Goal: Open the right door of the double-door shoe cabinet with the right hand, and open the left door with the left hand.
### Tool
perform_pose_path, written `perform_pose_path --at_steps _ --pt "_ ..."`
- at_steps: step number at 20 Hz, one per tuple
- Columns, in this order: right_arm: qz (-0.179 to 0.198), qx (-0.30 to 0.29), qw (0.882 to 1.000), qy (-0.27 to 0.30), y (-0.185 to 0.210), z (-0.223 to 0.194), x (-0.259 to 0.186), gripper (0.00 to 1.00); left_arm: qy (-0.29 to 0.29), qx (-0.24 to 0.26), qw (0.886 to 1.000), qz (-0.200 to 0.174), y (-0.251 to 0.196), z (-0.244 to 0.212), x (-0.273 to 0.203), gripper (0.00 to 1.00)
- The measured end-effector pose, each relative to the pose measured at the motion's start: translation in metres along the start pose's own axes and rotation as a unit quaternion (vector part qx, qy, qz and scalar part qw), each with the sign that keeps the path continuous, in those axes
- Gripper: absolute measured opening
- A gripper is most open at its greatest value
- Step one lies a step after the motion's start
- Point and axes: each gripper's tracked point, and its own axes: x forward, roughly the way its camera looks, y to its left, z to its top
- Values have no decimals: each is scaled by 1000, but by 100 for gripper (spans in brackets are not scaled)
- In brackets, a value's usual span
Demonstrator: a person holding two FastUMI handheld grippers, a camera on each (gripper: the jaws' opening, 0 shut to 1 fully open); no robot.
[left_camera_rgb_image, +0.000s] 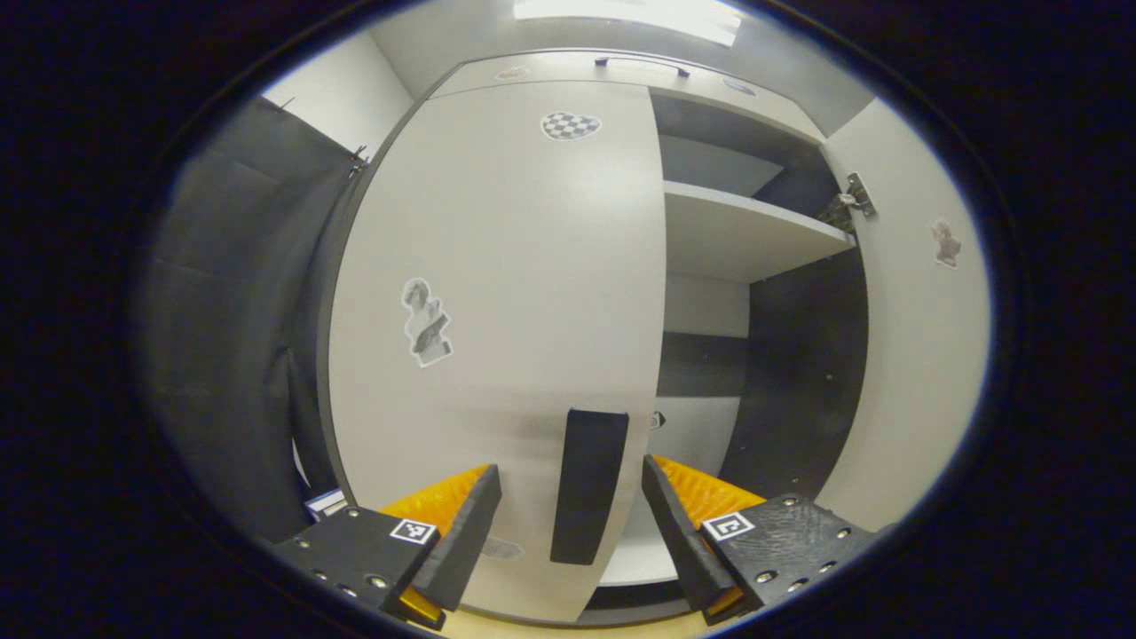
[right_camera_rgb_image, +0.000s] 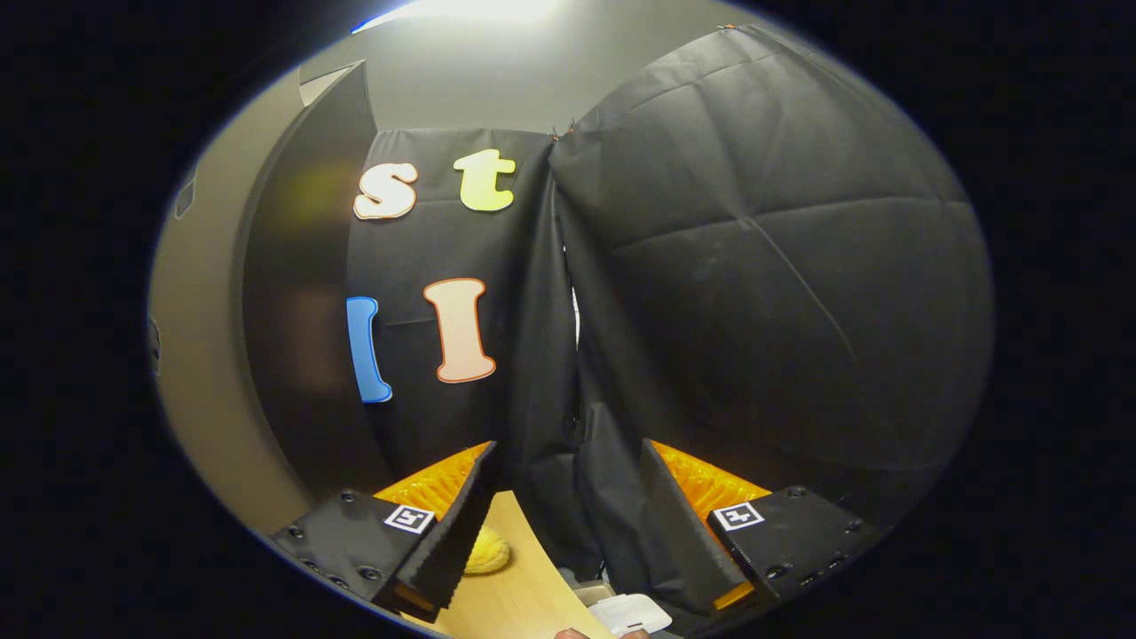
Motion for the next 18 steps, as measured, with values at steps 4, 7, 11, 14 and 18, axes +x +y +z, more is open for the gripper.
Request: perform_pose_path --at_steps 4,7,11,14,18 --pt "14 -14 1000 5 5 -8 7 94 4 -15 1000 0 -1 -1 7 70" --pt "14 -21 1000 9 5 -11 9 94 18 -27 999 -5 -3 -9 12 56" --pt "18 -21 999 17 8 -16 9 94 22 -27 999 -17 -8 -13 14 36" --pt "15 -19 1000 14 7 -14 6 94 22 38 999 -12 -12 -15 13 27" --pt "15 -17 1000 14 9 -16 2 94 21 28 999 -17 -11 -17 17 6"
